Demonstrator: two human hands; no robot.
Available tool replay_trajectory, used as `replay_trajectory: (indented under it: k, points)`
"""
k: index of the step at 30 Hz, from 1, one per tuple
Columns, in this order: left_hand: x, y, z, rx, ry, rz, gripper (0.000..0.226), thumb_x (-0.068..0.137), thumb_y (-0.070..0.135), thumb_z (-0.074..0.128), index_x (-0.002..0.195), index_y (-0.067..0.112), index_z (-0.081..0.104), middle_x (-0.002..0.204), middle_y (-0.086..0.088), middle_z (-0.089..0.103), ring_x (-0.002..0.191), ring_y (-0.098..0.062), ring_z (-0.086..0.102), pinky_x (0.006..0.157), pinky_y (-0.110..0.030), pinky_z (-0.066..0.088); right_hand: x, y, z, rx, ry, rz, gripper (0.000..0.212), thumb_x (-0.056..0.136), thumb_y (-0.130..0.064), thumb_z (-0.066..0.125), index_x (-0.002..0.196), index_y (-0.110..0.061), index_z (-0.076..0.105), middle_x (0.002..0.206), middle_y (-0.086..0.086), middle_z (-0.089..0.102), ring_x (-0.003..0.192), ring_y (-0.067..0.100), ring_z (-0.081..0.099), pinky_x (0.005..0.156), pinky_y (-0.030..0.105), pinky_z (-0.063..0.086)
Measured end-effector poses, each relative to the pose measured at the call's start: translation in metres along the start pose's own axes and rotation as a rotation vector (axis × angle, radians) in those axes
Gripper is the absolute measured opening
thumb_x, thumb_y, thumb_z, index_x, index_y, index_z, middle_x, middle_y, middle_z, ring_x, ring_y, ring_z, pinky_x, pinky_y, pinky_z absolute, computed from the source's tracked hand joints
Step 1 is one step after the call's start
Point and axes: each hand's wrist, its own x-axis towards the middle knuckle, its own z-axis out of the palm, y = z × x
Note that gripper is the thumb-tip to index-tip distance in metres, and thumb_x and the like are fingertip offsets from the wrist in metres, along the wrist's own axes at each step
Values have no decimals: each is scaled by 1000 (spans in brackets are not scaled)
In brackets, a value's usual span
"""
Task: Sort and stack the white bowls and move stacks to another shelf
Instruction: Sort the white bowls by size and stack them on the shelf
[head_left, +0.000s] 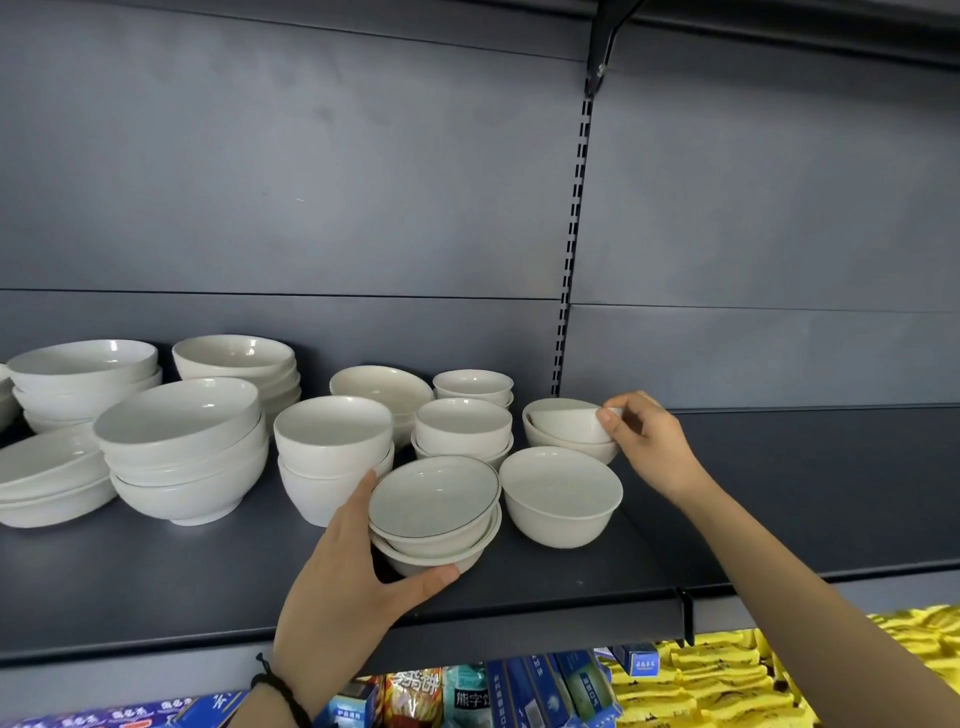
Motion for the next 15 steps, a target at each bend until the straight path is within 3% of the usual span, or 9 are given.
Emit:
replay_trajectory:
  k: [4, 7, 12, 15]
  points:
    - [0, 2, 0, 14, -5, -15, 123, 49, 66, 69, 152, 31, 10, 129, 26, 28, 121, 1, 33, 109, -29, 34, 4, -2, -11, -65, -87, -23, 10, 95, -20, 63, 86, -25, 61, 95, -6, 59, 93, 21, 59, 82, 30, 50]
    - [-1, 4, 0, 7, -8, -18, 123, 50, 63, 70, 153, 29, 12, 129, 25, 28, 119, 2, 32, 109, -27, 33, 5, -4, -14, -182, -161, -28, 16, 86, -24, 75, 91, -19, 60, 95, -5, 57, 82, 13, 54, 70, 24, 45]
    - [-1, 4, 0, -15, -18, -6, 124, 47, 66, 68, 152, 29, 13, 130, 26, 29, 120, 3, 32, 109, -26, 32, 0, -5, -8, -57, -53, -14, 21, 79, -16, 82, 85, -21, 62, 92, -5, 60, 84, 22, 57, 70, 21, 45]
    - [-1, 2, 0, -47, -27, 29, 116, 56, 52, 78, 151, 31, 15, 133, 25, 33, 123, 0, 36, 106, -22, 32, -6, -4, -2, -32, 66, -54, 23, 74, -15, 85, 86, -19, 66, 90, -9, 61, 85, 21, 59, 71, 17, 46]
